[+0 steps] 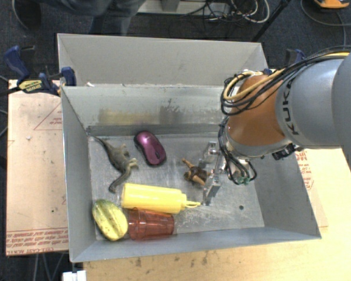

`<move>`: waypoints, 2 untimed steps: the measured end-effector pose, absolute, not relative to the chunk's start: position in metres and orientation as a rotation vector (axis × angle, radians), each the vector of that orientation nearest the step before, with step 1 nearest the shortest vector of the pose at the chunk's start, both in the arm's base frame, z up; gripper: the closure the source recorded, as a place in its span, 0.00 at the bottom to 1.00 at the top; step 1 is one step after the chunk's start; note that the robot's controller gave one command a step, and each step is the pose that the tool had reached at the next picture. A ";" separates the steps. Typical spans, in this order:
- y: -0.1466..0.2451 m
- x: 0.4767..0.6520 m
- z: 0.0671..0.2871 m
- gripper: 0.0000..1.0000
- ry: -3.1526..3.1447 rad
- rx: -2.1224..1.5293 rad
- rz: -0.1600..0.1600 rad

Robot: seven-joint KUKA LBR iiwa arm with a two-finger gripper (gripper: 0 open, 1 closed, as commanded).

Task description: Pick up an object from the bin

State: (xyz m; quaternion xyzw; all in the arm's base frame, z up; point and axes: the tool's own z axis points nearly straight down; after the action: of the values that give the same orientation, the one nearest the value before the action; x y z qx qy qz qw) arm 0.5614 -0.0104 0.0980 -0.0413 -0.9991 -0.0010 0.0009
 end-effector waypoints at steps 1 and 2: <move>0.057 0.594 0.080 1.00 -3.142 0.013 -0.004; 0.056 0.594 0.080 0.00 -3.144 0.013 -0.002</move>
Offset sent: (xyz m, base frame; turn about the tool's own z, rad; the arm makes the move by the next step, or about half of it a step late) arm 0.0000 0.0000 0.0000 0.0000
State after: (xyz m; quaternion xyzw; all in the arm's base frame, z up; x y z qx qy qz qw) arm 0.5936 0.0561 0.0798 0.0041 -1.0000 -0.0006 -0.0011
